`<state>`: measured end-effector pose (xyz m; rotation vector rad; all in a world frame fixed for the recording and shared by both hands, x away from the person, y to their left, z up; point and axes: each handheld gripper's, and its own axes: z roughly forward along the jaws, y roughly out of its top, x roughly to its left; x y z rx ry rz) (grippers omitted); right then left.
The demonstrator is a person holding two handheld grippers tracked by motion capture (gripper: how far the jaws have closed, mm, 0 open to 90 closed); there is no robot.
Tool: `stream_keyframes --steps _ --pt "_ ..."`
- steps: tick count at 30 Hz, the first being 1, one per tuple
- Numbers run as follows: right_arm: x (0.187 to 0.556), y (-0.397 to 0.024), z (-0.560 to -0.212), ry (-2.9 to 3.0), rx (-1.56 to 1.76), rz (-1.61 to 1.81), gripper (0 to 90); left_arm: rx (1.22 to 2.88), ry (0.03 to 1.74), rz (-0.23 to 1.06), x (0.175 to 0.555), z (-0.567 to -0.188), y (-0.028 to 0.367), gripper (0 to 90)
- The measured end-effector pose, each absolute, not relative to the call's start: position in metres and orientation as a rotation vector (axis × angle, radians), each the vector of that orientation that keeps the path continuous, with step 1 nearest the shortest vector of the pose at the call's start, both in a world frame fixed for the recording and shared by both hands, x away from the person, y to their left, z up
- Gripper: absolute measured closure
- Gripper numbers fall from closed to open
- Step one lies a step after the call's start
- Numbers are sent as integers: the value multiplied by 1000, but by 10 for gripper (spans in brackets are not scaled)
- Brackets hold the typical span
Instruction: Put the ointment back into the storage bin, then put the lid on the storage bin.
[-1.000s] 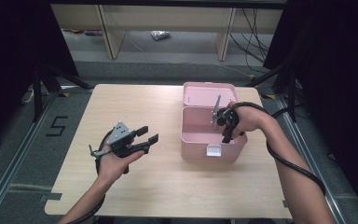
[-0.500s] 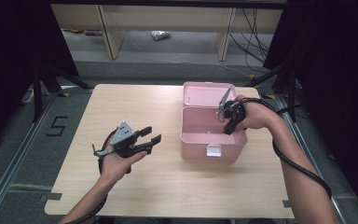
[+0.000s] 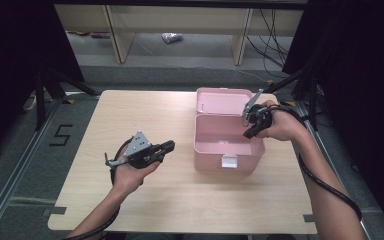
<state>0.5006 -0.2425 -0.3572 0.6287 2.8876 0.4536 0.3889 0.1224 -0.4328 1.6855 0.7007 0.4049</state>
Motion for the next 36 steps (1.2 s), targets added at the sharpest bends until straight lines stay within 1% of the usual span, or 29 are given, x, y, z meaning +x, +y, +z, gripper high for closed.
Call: stream_keyframes --steps 1,3,7,10,16,21,25,30,34,36 --pt "500 -244 -357 2868 660 472 884 1688 700 392 389 -433 121 885" --pt "501 -246 -357 2838 682 497 855 1687 681 349 388 -434 118 894" --pt "498 -249 -357 2801 697 525 868 1706 654 336 384 -434 113 895" --pt "496 -251 -357 2784 706 534 868 1700 634 335 383 -433 110 895" --pt "492 -258 -354 2711 784 571 859 1716 587 385 378 -429 104 894" --pt "488 -265 -349 2664 865 584 851 1716 573 392 377 -428 99 892" --pt "490 -269 -346 2625 900 613 820 1715 556 383 377 -431 95 883" --pt "501 -276 -348 2571 978 643 792 1722 543 363 381 -436 87 880" --pt "507 -282 -348 2513 1051 685 775 1715 544 347 383 -435 82 880" --pt "510 -283 -346 2477 1138 713 767 1720 533 343 384 -434 80 881"
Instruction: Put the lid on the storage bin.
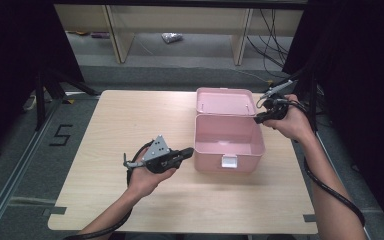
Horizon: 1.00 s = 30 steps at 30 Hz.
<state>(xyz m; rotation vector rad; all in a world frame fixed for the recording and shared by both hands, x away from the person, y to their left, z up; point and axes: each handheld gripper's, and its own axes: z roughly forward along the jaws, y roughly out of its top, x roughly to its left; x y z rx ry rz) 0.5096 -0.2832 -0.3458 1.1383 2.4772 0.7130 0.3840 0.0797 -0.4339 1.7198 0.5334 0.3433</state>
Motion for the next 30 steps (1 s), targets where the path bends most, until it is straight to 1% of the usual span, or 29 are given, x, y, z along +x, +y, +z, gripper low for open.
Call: stream_keyframes --steps 10,20,30 --pt "525 -289 -345 2319 1326 767 759 1731 507 295 383 -434 63 880" --pt "542 -291 -347 2284 1387 734 741 1753 473 268 388 -437 47 883" --pt "551 -291 -350 2231 1448 734 747 1761 439 253 386 -440 27 883"
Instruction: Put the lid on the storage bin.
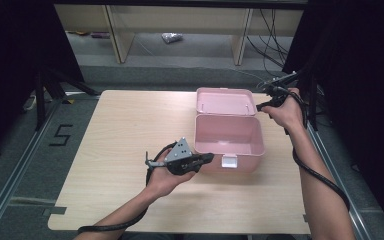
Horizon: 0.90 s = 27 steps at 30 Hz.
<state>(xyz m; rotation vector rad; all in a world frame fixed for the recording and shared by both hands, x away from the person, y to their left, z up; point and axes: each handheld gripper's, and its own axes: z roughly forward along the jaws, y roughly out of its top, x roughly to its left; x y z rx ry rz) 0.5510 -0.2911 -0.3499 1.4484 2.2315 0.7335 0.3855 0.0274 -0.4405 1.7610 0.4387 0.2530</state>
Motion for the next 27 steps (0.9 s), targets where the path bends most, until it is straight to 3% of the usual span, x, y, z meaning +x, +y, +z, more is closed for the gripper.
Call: stream_keyframes --steps 27 --pt "613 -287 -374 2095 1666 721 759 1799 377 254 393 -460 -19 881"
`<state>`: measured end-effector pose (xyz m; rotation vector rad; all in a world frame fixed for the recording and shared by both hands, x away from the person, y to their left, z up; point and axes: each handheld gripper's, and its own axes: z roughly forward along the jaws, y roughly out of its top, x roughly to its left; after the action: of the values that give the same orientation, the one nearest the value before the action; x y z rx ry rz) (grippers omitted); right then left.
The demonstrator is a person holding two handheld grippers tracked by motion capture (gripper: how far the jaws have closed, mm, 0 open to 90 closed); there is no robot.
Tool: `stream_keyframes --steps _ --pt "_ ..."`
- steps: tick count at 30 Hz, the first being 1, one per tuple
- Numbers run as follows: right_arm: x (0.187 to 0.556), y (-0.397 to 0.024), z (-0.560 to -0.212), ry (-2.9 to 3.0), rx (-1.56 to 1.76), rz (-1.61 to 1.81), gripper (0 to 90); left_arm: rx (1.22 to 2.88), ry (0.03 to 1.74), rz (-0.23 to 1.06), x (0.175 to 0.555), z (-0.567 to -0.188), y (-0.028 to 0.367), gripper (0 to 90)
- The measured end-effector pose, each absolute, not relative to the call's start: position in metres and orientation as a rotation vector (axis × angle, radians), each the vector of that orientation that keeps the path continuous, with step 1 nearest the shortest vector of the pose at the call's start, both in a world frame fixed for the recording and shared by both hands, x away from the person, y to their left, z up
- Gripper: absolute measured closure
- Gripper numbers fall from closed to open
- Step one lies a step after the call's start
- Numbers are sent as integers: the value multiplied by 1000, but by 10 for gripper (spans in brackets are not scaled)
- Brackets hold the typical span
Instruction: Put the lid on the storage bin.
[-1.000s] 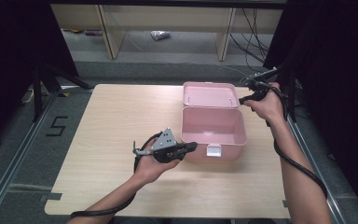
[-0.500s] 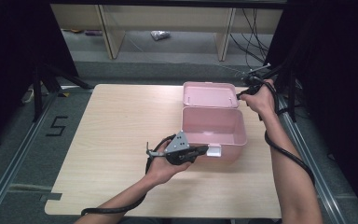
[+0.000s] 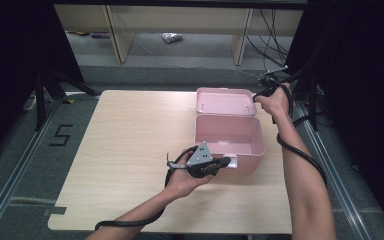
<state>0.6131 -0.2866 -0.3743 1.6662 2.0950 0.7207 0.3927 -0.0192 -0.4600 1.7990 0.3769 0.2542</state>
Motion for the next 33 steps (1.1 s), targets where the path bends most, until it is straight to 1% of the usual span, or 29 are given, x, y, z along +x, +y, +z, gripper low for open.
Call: stream_keyframes --steps 5,8,10,14,15,16,19,20,22,25,28,33 --pt "619 -287 -379 2090 1674 721 758 1795 381 256 395 -462 -21 881" --pt "621 -284 -382 2059 1733 731 761 1789 389 257 395 -464 -23 880" --pt "624 -286 -384 2071 1685 722 761 1791 392 253 395 -465 -24 880" --pt "628 -284 -387 2071 1706 721 763 1788 395 253 394 -467 -26 880" --pt "628 -281 -387 2058 1753 731 763 1789 396 253 394 -467 -26 880" --pt "630 -283 -388 2062 1705 717 763 1788 396 253 394 -467 -26 880" --pt "633 -281 -390 2070 1713 699 764 1787 398 253 394 -467 -26 881" --pt "633 -278 -391 2059 1761 709 764 1787 398 253 394 -467 -26 881" --pt "635 -279 -393 2067 1707 698 766 1788 395 255 395 -467 -27 881" --pt "635 -275 -395 2054 1761 681 767 1786 397 254 394 -468 -27 881" --pt "638 -278 -397 2061 1722 677 777 1786 404 253 394 -468 -27 881" --pt "639 -278 -399 2039 1769 670 794 1788 406 252 394 -468 -27 882"
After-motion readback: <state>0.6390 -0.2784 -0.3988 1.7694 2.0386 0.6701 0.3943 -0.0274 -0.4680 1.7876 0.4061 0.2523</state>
